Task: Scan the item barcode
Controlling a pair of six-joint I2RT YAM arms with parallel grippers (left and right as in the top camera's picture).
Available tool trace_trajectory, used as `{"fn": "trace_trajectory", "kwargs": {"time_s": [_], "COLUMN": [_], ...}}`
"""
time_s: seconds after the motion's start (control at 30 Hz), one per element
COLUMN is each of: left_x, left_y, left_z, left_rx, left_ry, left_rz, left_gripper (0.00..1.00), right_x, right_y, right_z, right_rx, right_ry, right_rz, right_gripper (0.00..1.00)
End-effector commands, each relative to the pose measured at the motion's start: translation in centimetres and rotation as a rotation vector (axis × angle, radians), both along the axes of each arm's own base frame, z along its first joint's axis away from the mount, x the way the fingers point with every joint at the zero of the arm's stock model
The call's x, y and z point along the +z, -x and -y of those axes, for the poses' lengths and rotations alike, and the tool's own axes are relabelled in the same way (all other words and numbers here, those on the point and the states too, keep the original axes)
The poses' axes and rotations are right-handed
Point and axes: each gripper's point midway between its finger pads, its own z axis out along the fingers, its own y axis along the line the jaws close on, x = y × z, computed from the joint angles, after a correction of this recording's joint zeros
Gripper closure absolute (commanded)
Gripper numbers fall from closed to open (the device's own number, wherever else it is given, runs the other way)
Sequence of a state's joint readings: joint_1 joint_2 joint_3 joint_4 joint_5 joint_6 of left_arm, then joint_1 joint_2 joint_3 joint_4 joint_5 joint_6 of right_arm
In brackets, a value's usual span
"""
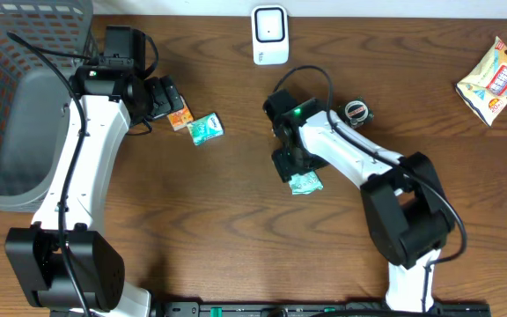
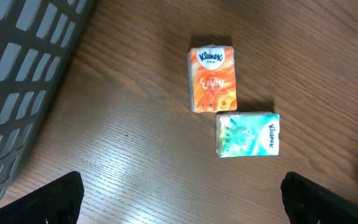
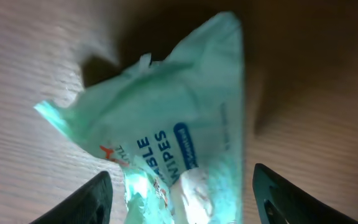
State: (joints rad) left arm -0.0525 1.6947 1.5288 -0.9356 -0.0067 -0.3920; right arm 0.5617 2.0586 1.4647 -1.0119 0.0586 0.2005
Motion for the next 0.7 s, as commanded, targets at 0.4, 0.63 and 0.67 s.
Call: {"fn": "trace_trajectory", "kwargs": {"time_s": [0.4,0.63,0.67], "left_x": [0.0,0.0,0.0], "left_y": [-0.1,-0.1,-0.1], "left_z": [-0.4,-0.4,-0.4], "left_rx": [0.003,0.002,0.003], "left_ry": [-0.014,-0.015,-0.014], "left_rz": [-0.002,-0.002,-0.002], "left_gripper": [0.00,0.00,0.00], "right_x": [2.3,7.8,8.4], "right_y": [-4.1,-11.3,-12.2], "right_z": [-1.7,-3.9,-4.5], "right_rx": [0.021,0.076,0.100], "right_ry": [-0.017,-0.046,-0.062], "right_rz": [0.105,0.407,0.447], "right_gripper": [0.99,0.99,0.99]}}
